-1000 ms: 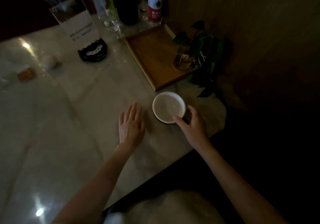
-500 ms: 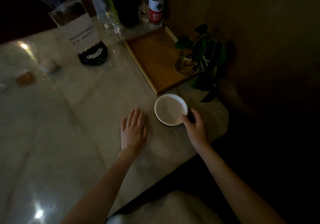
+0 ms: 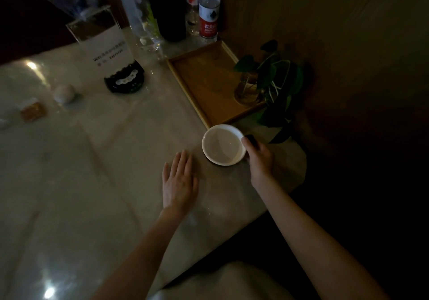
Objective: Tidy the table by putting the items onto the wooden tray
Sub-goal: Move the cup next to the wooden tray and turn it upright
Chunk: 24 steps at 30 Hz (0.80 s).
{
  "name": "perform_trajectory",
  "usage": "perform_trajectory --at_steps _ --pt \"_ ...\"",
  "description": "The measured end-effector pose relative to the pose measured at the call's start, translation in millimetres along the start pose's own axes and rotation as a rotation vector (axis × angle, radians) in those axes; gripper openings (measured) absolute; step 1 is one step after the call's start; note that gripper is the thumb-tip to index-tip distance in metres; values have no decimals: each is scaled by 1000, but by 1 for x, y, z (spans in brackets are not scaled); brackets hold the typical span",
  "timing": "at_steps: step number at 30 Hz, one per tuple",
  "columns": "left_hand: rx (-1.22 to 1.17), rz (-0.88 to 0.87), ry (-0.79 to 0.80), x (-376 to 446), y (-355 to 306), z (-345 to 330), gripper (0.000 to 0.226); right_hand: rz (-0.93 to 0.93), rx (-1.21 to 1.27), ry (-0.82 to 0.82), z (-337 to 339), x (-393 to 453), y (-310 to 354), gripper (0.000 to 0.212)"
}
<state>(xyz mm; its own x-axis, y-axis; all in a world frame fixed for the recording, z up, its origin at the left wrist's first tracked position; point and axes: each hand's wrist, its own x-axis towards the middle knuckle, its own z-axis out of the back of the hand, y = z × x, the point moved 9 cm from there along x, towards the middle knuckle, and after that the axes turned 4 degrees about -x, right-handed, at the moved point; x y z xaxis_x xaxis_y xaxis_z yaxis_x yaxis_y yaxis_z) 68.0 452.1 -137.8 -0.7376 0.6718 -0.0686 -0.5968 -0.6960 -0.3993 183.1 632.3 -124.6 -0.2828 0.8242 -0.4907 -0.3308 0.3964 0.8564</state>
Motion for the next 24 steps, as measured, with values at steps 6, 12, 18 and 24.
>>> perform_trajectory --at_steps 6,12,18,24 --pt "-27 11 -7 0 -1 1 60 -26 18 24 -11 8 6 34" --pt "-55 5 -12 1 -2 2 61 -6 -17 29 -18 17 20 40" --pt "-50 5 4 1 -1 1 60 -7 -47 24 -20 21 25 34" --pt "-53 12 23 1 -1 0 56 3 -22 0 -19 18 22 36"
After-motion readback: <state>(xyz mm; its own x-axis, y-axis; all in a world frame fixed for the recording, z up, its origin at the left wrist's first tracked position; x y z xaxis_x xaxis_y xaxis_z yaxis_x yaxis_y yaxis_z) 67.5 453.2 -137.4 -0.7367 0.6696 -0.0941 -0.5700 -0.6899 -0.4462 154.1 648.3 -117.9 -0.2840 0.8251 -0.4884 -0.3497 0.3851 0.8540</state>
